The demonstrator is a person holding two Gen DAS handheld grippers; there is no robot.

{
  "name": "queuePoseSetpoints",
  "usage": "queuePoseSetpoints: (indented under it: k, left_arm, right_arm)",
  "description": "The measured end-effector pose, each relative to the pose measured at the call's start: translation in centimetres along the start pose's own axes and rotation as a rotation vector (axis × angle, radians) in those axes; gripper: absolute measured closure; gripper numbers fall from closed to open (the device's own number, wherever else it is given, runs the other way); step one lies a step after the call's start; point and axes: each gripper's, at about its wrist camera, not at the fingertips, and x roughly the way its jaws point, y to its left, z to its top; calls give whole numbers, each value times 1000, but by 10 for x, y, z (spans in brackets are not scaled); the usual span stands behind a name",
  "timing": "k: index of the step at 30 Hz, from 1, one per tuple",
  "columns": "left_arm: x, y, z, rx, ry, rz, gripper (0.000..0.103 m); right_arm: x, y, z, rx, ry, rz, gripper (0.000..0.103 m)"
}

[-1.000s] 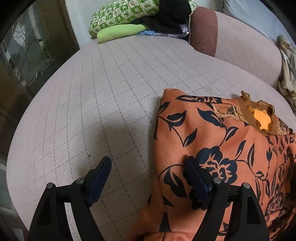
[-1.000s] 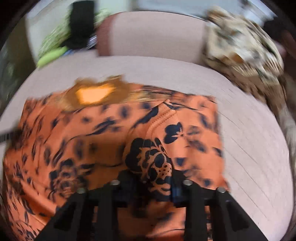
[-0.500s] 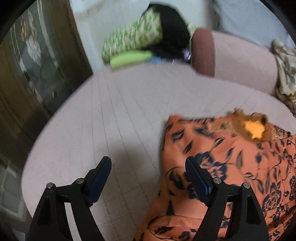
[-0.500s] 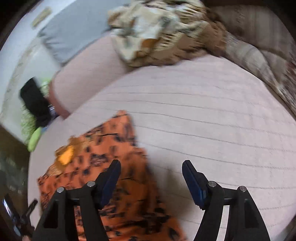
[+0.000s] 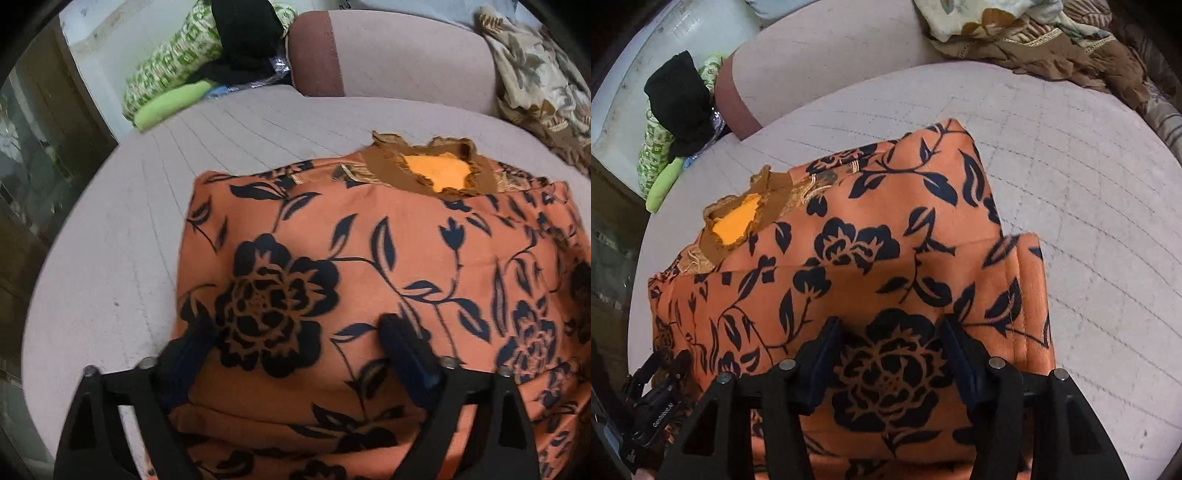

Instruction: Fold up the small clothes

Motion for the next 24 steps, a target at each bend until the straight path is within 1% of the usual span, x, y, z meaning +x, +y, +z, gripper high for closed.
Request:
queuePoseSetpoints:
  k: [1, 3, 5, 7, 10, 11, 13, 15, 17, 18, 21, 24]
  left_arm:
    - [0, 1, -1, -2, -5, -2, 6]
    - [4, 3, -6, -13, -23, -4, 0]
    - [7, 9, -9, -46, -30, -39, 0]
    - [10, 14, -7, -74, -15, -70, 0]
    - [11, 14, -7, -83, 3, -75, 0]
    - [9, 14, -6, -75, 24, -80, 0]
    - [4, 18, -5, -78, 46, -88, 0]
    - [-13, 29, -12, -93, 2, -54, 0]
    - [-36, 41, -25, -93, -63, -4, 0]
    - [-49, 49, -35, -95, -93, 18, 0]
    - [-74, 71, -63, -108, -153, 56, 0]
    - [-88, 100, -91, -138, -148, 97, 0]
  right_arm:
    - [-3, 2, 0, -9, -10, -3, 44]
    - [-10, 5, -1, -20, -21, 3, 44]
    - [-17, 8, -4, -19, -43, 22, 44]
    - [-25, 8, -7, -34, -62, 38, 44]
    - [-36, 17, -12, -70, -100, 49, 44]
    - [-38, 17, -14, -82, -101, 49, 44]
    - [-30, 23, -18, -108, -72, 37, 44]
    - [-11, 25, -25, -142, -16, -1, 44]
    - [-12, 31, -32, -216, -61, -34, 44]
    - [-17, 35, -36, -251, -68, -46, 43]
    - [-38, 29, -49, -265, -91, -17, 43]
    - [-63, 10, -63, -215, -141, 10, 41]
